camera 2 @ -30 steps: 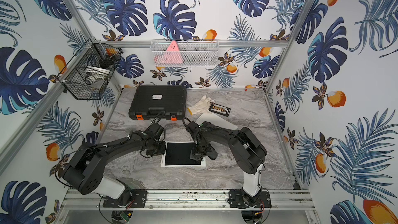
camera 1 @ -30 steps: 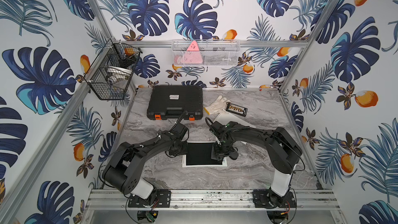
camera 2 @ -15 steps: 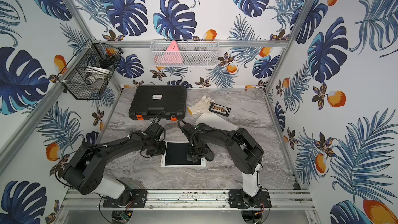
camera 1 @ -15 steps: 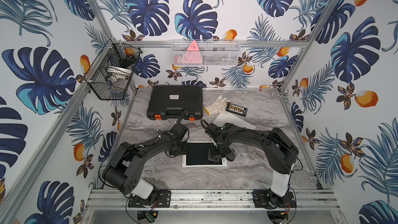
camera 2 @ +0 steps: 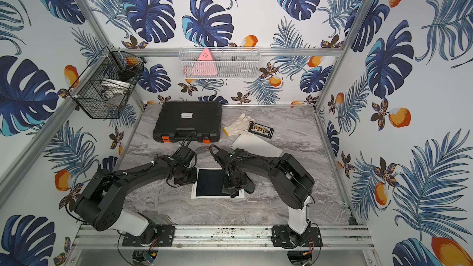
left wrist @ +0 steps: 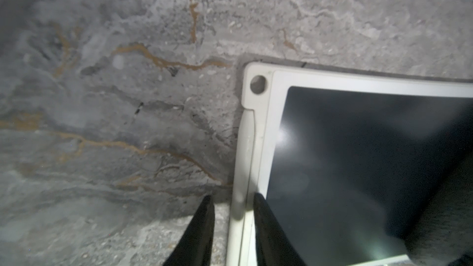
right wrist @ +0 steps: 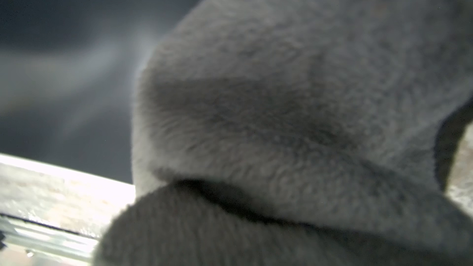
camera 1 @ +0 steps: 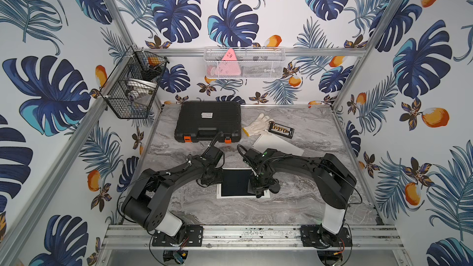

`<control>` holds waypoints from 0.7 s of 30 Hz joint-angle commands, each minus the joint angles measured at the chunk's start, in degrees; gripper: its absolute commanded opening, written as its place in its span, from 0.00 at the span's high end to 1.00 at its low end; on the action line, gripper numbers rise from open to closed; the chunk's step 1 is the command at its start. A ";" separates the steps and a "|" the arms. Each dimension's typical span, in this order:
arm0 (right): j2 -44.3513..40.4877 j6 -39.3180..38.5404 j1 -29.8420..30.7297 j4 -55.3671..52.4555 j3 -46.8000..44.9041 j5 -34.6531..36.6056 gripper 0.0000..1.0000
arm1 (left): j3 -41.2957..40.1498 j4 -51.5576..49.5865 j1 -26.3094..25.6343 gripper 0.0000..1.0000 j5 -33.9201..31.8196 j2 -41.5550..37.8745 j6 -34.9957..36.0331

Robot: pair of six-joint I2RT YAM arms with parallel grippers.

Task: Wipe the drawing tablet
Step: Wipe the dirt from the drawing tablet.

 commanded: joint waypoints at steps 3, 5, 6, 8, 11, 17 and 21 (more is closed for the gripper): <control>-4.58 -3.02 -7.18 -1.51 -7.55 2.62 1.00 | -3.43 -4.35 -0.17 0.69 -4.05 4.11 0.04; -5.34 -3.89 -6.67 -2.59 -7.53 2.88 1.00 | -3.51 -4.07 -0.19 0.69 -3.96 4.16 -0.06; -5.20 -3.40 -5.58 -2.57 -7.01 2.35 1.00 | -3.56 -4.00 -0.22 0.69 -3.95 4.19 -0.07; -3.42 -1.12 -1.38 -2.42 -3.32 1.95 1.00 | -3.51 -3.90 -0.21 0.69 -3.80 4.46 -0.14; -0.09 1.38 1.85 -2.28 1.25 1.28 1.00 | -3.17 -4.06 -0.14 0.69 -3.79 4.63 -0.14; -3.77 -1.46 -4.50 -0.93 -7.23 1.74 1.00 | -2.71 -4.42 -0.17 0.69 -4.05 4.59 -0.27; -5.53 -2.63 -4.63 -2.20 -7.84 2.04 1.00 | -3.10 -4.16 -0.17 0.69 -3.91 4.52 -0.46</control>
